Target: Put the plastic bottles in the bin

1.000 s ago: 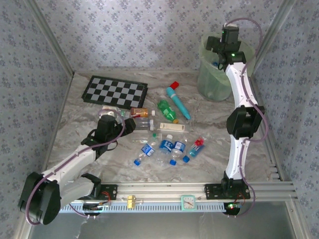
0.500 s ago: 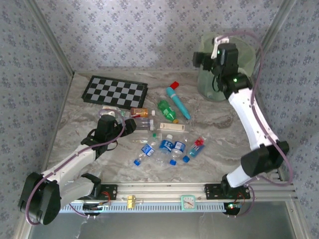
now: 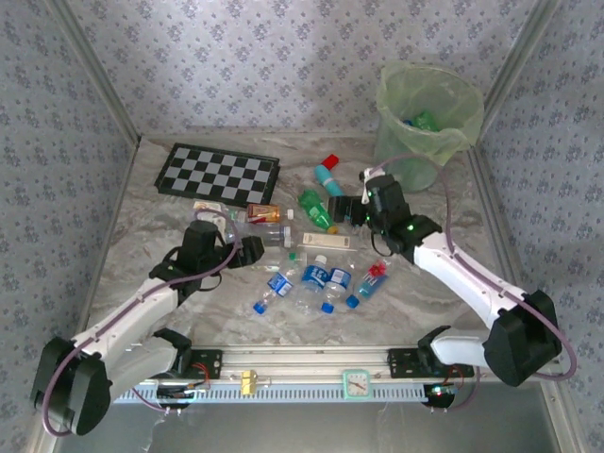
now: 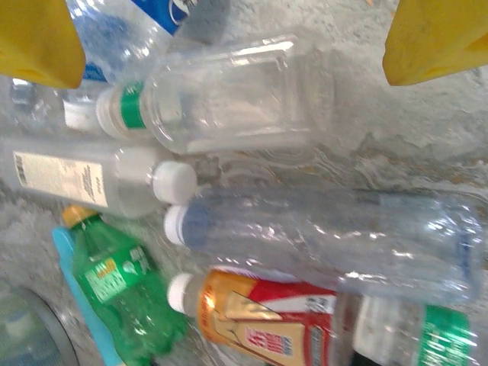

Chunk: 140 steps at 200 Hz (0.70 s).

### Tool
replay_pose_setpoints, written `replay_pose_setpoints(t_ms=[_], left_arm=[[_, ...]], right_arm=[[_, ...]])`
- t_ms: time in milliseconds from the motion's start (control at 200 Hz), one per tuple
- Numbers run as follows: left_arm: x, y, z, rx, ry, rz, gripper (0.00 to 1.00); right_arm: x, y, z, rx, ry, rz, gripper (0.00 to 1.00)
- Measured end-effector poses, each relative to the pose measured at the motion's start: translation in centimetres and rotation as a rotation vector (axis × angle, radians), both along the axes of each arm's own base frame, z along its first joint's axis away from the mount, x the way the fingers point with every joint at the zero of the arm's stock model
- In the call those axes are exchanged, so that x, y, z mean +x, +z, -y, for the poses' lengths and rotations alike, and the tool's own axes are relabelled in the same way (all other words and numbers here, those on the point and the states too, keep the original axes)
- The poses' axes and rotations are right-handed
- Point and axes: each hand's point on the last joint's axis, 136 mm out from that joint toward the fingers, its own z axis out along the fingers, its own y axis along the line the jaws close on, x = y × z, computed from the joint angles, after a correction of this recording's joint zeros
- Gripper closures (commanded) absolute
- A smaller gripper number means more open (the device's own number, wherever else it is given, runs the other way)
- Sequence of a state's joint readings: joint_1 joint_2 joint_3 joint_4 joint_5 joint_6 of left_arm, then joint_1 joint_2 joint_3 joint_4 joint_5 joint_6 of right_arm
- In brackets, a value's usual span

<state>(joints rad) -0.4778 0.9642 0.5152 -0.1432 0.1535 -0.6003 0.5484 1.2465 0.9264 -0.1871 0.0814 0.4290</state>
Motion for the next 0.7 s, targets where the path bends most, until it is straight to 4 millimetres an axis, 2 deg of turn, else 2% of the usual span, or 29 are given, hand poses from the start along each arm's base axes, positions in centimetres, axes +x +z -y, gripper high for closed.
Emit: replay_pose_setpoints(t_ms=[175,355,700], left_arm=[[-2.7,-0.3,2.3,0.041,-0.154,0.001,0.00],[-5.2,-2.2,4.2,0.105,-0.272,-0.052,0.00],[-6.6,-4.9,5.2,0.194,-0.351,-0.102,0.05]], right_arm=[[-1.3,-2.0,-1.6,0.069,0.003,-0.033,0.00],[-1.3,-2.2,-2.4,0.100,-0.005,-0.036,0.00],[-1.0,-2.2,-2.2,0.120,-0.039,-0.028,0.00]])
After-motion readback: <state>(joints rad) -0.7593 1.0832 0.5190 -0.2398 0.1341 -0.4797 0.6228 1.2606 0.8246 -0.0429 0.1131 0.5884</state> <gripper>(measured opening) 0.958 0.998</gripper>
